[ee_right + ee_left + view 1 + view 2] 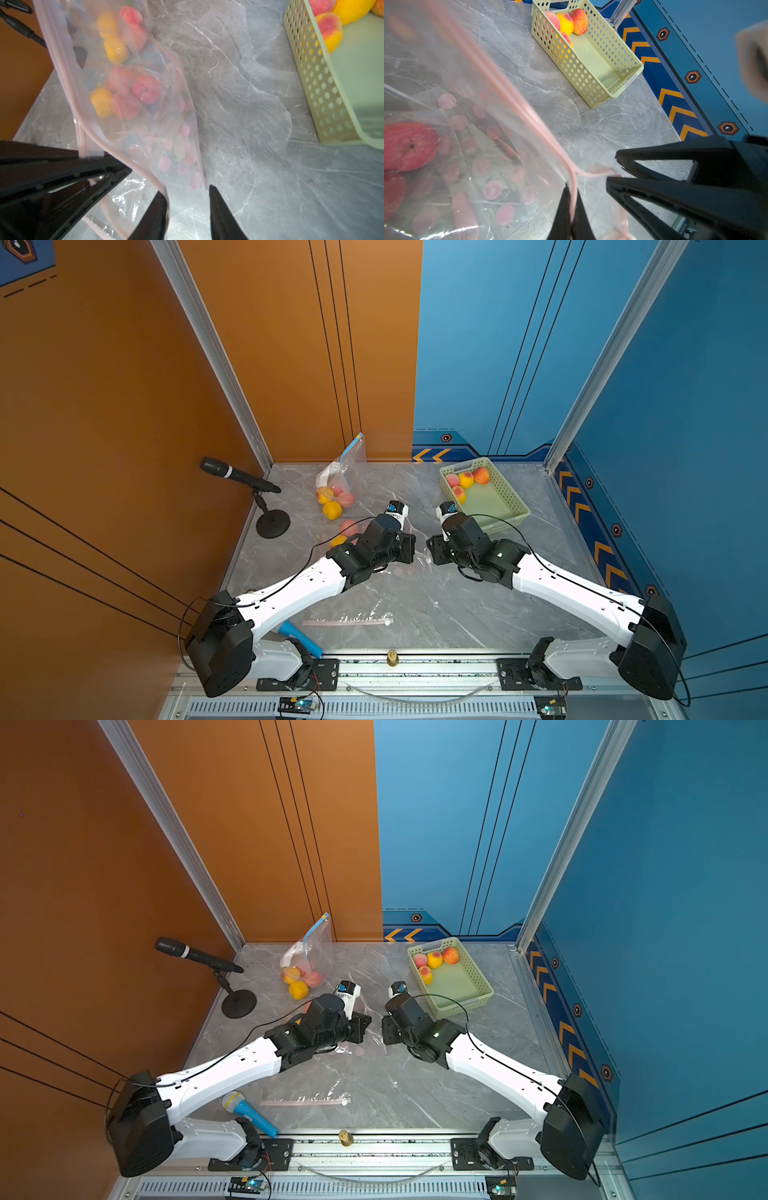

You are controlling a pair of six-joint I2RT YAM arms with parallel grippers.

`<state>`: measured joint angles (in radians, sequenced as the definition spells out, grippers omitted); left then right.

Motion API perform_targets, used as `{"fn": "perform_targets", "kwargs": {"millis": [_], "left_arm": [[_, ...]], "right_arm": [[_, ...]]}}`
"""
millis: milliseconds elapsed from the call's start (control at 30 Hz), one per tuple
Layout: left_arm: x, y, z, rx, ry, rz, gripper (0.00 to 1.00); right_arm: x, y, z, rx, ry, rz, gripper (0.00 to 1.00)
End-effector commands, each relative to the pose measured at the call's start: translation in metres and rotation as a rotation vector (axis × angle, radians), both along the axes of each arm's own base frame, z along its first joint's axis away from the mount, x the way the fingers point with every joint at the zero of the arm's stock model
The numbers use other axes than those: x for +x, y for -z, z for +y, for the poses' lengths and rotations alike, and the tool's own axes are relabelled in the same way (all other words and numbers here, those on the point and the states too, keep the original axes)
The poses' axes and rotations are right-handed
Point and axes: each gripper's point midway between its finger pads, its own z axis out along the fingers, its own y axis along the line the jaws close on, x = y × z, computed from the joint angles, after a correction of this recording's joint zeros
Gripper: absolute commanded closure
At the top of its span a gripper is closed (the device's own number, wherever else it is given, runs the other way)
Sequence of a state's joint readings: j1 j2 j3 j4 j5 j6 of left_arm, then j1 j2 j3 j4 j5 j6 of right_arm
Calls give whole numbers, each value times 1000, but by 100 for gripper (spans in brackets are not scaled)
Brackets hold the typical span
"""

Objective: Place the peach in a zip-top bag and seal the zipper
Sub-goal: Open the zipper of the food storage bag at the center of the board.

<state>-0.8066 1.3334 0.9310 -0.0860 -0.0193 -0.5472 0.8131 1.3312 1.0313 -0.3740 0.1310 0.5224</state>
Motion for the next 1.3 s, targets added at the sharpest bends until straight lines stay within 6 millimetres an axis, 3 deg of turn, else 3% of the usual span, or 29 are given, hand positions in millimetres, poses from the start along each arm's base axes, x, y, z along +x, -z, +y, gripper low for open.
{"fn": "perform_targets", "kwargs": {"millis": [0,167,467,700,833,933,1033,1133,1167,1267], "left_arm": [[-7,0,-7,27,53,-1,100],[-5,1,-10,25,58,3,100],[-7,-9,-15,5,84,-8,100],[-8,-21,2,34,38,-35,100],[-13,-24,18,100,18,-41,100],[-14,-29,24,112,12,-56,100],[-15,-35,22,104,18,-68,100],[-15,-34,16,112,43,-79,100],[-11,-48,11,97,48,-104,100],[-8,-56,4,100,61,-133,100]], "right_arm": [[6,-14,11,16,-28,-26,59],[2,-16,20,14,-69,-30,55],[17,3,2,-137,30,-14,52],[30,24,-33,-306,185,8,56],[36,18,-61,-350,278,-8,59],[37,11,-70,-307,302,-12,59],[35,1,-57,-204,244,-21,55],[29,-13,-27,-44,134,-14,48],[27,-21,-17,9,101,-15,44],[25,-39,-4,94,62,-31,34]]}}
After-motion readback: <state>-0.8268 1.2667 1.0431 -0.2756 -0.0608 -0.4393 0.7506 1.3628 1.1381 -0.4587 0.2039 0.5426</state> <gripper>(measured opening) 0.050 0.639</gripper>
